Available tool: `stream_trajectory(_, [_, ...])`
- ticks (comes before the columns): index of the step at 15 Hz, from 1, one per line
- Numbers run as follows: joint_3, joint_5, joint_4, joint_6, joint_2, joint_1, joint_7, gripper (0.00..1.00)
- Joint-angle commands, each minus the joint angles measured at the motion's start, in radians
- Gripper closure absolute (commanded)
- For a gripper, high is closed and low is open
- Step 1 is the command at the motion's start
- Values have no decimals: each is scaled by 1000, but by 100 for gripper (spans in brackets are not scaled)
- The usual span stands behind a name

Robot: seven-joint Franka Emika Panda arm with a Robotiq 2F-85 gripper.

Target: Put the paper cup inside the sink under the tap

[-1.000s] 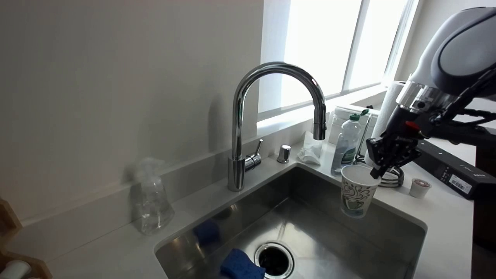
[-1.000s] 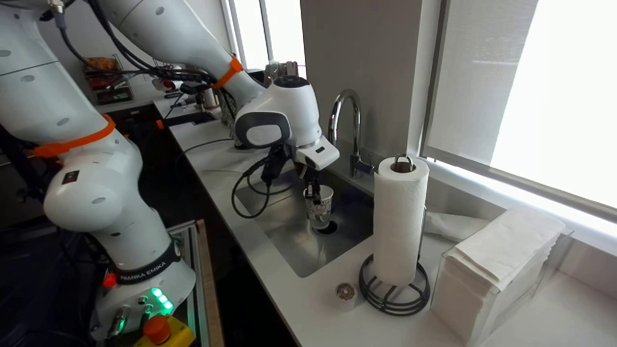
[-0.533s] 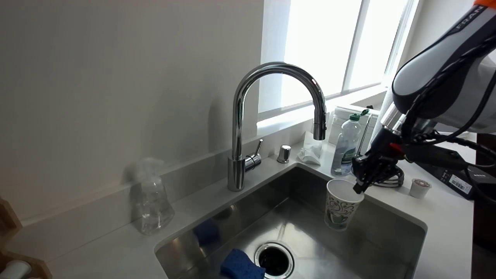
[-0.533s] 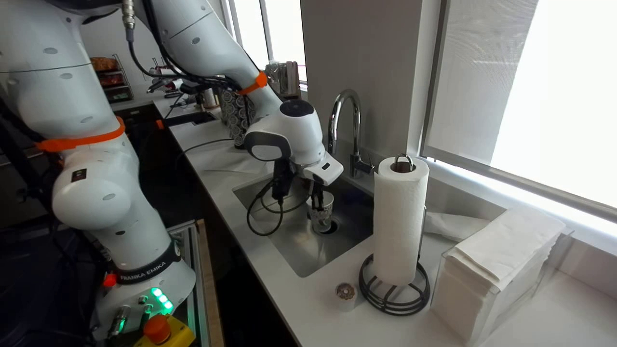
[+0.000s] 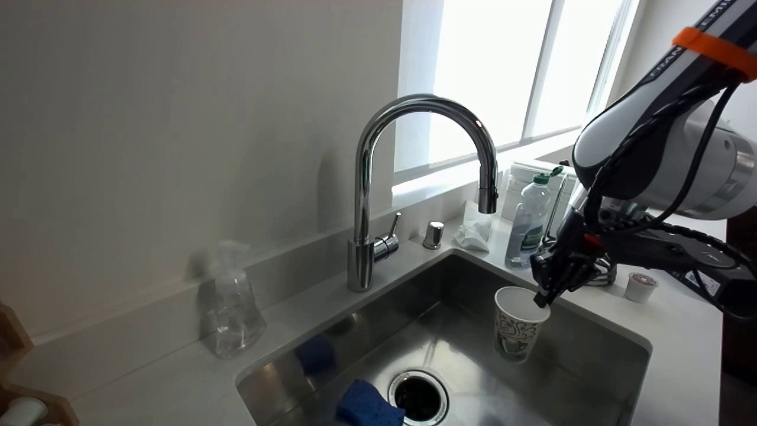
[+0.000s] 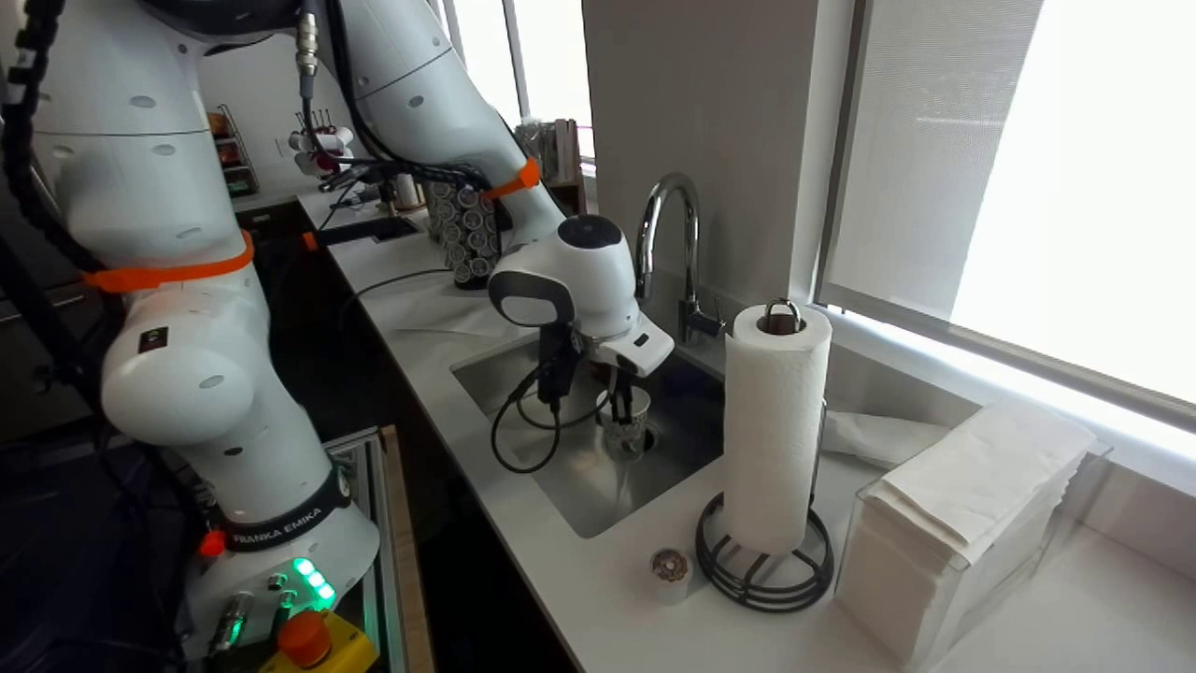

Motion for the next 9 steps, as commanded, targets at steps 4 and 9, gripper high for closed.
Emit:
stream_trajectory(4, [67, 115, 83, 2, 76, -9, -117, 99])
stream_trajectory(9, [68, 116, 128, 12, 155, -28, -141, 99])
